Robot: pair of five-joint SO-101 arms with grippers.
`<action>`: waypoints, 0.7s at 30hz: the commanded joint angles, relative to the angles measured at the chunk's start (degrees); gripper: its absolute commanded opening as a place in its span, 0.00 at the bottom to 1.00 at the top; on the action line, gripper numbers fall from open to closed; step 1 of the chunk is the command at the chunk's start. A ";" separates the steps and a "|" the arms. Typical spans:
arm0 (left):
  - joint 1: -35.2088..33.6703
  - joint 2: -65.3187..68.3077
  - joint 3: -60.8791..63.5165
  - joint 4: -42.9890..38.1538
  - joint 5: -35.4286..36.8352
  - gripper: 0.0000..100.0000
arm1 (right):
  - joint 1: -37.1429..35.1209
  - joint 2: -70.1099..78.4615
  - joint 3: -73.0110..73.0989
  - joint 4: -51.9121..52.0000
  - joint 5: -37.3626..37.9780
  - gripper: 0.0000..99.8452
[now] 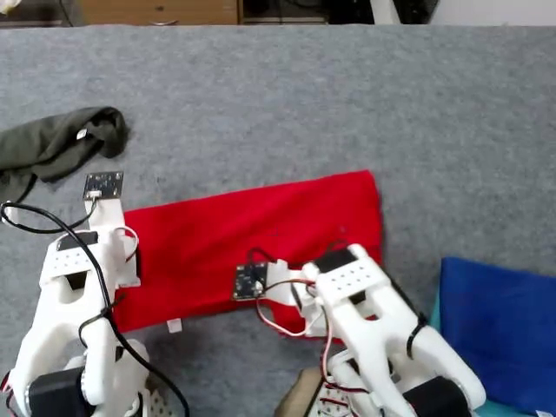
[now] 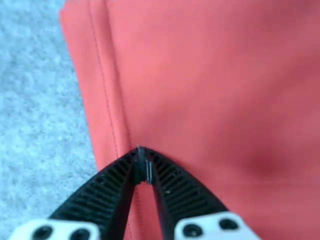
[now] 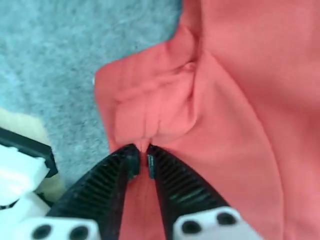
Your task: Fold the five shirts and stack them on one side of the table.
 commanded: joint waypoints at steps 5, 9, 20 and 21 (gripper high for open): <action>-0.44 0.13 -2.29 -0.26 0.44 0.02 | -0.40 3.03 1.71 -2.37 -1.23 0.00; -0.44 0.13 -2.29 -0.44 0.44 0.02 | 3.38 2.95 0.48 -2.99 -1.23 0.00; -0.44 0.13 -2.29 -0.53 0.44 0.02 | 5.49 2.86 -14.29 7.38 -0.88 0.00; -0.44 0.13 -2.29 -0.53 0.44 0.02 | 5.49 2.86 -16.40 9.05 -0.88 0.00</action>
